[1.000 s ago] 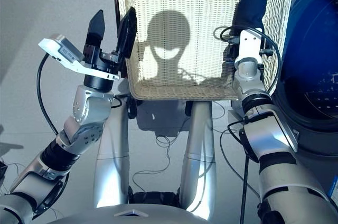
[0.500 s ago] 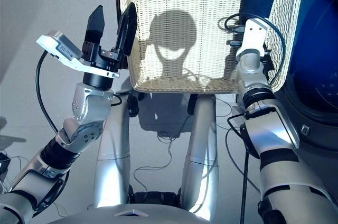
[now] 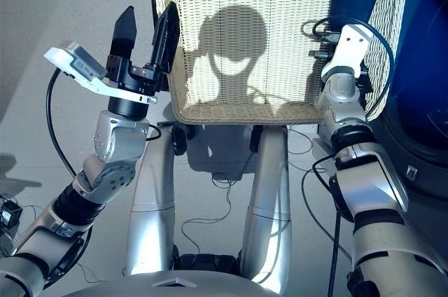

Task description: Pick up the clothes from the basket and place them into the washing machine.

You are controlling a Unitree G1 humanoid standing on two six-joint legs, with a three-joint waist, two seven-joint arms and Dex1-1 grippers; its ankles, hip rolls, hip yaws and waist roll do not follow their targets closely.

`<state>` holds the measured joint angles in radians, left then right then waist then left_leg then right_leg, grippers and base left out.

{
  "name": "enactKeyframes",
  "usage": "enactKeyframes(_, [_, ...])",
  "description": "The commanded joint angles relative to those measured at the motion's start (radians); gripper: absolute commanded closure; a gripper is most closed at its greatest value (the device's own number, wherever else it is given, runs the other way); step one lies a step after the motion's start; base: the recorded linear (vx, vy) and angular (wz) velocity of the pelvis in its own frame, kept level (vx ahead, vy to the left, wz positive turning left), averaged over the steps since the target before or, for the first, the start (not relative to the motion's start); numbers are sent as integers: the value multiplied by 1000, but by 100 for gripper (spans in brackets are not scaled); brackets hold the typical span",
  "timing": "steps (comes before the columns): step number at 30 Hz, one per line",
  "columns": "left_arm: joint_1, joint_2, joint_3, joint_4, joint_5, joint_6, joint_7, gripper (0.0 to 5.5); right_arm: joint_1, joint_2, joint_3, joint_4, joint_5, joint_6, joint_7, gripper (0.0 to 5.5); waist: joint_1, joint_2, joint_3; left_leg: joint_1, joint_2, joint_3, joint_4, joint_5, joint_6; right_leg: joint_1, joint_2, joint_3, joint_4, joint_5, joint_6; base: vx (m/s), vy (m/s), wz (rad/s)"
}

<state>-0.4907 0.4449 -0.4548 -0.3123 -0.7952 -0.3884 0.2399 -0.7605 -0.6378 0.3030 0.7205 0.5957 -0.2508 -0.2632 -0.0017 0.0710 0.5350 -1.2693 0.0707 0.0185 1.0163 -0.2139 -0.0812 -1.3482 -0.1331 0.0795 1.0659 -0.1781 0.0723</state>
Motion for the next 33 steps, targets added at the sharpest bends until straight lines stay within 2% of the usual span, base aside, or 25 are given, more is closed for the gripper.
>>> enactKeyframes(1, [46, 24, 62, -125, 21, -57, 1, 0, 127, 20, -94, -206, 28, -137, -28, 550, -63, -6, -15, 37, 7, 41, -101, 70, -21, 18, 4, -13, -60, 15, 44, 0, 0, 0])
enactKeyframes(6, [79, 23, 107, -135, 25, -70, 18, 0, 298, 120, -279, -451, 144, -277, -34, 550, -87, -20, -15, 48, 9, 44, -103, 64, -19, 26, 12, -11, -64, 10, 48, 0, 0, 0])
enactKeyframes(10, [88, 17, 131, -143, 28, -81, 35, 0, 355, 201, -384, -557, 207, -366, -63, 550, -105, -31, -15, 52, 9, 41, -96, 58, -20, 33, 18, -9, -62, 5, 50, 0, 0, 0])
enactKeyframes(12, [89, 16, 136, -145, 34, -82, 41, 0, 363, 210, -405, -566, 187, -376, -88, 550, -105, -33, -15, 55, 10, 41, -97, 58, -21, 36, 18, -10, -63, 4, 51, 0, 0, 0])
enactKeyframes(14, [76, 8, 148, -153, 47, -86, 53, 0, 343, 222, -473, -572, 149, -415, -169, 550, -111, -36, -15, 32, 10, 41, -109, 86, -18, 18, 21, -7, -81, 33, 49, -36, 1, -7])
enactKeyframes(15, [81, 7, 144, -152, 47, -85, 54, 0, 349, 224, -472, -572, 145, -413, -173, 550, -110, -35, -15, 52, 11, 39, -99, 61, -20, 37, 20, -9, -70, 9, 51, 0, 0, 0])
enactKeyframes(16, [82, 3, 150, -159, 50, -89, 57, 0, 337, 224, -505, -566, 130, -433, -214, 550, -111, -36, -15, 51, 11, 37, -93, 59, -20, 37, 20, -10, -66, 9, 51, 0, 0, 0])
enactKeyframes(17, [76, 2, 153, -166, 53, -91, 59, 0, 322, 223, -520, -568, 119, -447, -242, 550, -111, -36, -15, 32, 11, 38, -101, 83, -18, 19, 22, -8, -77, 33, 49, 0, 0, 0])
enactKeyframes(19, [83, -2, 153, -176, 56, -94, 64, 0, 308, 219, -554, -541, 115, -468, -292, 550, -109, -37, -15, 53, 12, 35, -89, 57, -21, 42, 22, -10, -66, 9, 52, 0, 0, 0])
enactKeyframes(20, [78, -1, 154, -179, 58, -94, 65, 0, 301, 217, -556, -541, 113, -470, -295, 550, -108, -36, -15, 33, 12, 37, -98, 80, -19, 23, 23, -8, -77, 31, 50, 0, 0, 0])
enactKeyframes(22, [82, -1, 147, -187, 58, -93, 63, 0, 286, 204, -574, -496, 138, -480, -314, 550, -106, -37, -15, 51, 11, 33, -86, 55, -21, 44, 23, -10, -67, 9, 52, 0, 0, 0])
enactKeyframes(23, [74, 3, 148, -192, 59, -92, 60, 0, 267, 193, -582, -464, 158, -479, -313, 550, -104, -38, -15, 32, 10, 33, -96, 80, -19, 26, 24, -9, -81, 35, 49, 0, 0, 0])
enactKeyframes(24, [76, 4, 142, -192, 58, -89, 59, 0, 258, 178, -579, -426, 177, -472, -316, 550, -102, -38, -15, 49, 11, 30, -88, 60, -22, 43, 23, -10, -73, 17, 52, -66, 17, -23])
enactKeyframes(25, [70, 8, 138, -194, 54, -88, 56, 0, 224, 154, -583, -357, 238, -467, -307, 550, -99, -38, -15, 34, 13, 31, -97, 79, -20, 31, 22, -8, -85, 36, 50, 74, 14, -17])
enactKeyframes(26, [74, 7, 137, -193, 53, -88, 56, 0, 223, 149, -582, -345, 250, -470, -296, 550, -98, -37, -15, 49, 14, 30, -89, 60, -23, 46, 22, -10, -75, 17, 52, -51, 6, -11])
enactKeyframes(27, [69, 9, 135, -194, 48, -85, 52, 0, 195, 123, -582, -292, 274, -459, -294, 550, -95, -38, -15, 35, 15, 31, -97, 78, -21, 32, 22, -9, -86, 37, 49, 0, 0, 0])
enactKeyframes(29, [62, 23, 124, -203, 43, -76, 48, 0, 126, 60, -556, -178, 351, -418, -276, 550, -86, -40, -15, 33, 14, 30, -94, 77, -23, 32, 21, -10, -85, 40, 49, 17, 5, -27])
enactKeyframes(30, [67, 20, 123, -201, 41, -75, 48, 0, 125, 55, -551, -165, 360, -418, -267, 550, -86, -39, -15, 52, 15, 29, -84, 52, -26, 50, 21, -11, -73, 16, 51, 0, 0, 0])
enactKeyframes(31, [60, 32, 109, -203, 39, -70, 46, 0, 71, 0, -530, -88, 381, -382, -262, 550, -79, -42, -15, 33, 16, 31, -91, 75, -24, 32, 19, -10, -85, 42, 48, 0, 0, 0])
enactKeyframes(33, [53, 32, 106, -202, 38, -69, 45, 0, 22, -43, -508, -11, 418, -366, -236, 550, -76, -38, -15, 27, 17, 30, -89, 76, -25, 28, 20, -10, -85, 45, 48, -35, -2, -10])
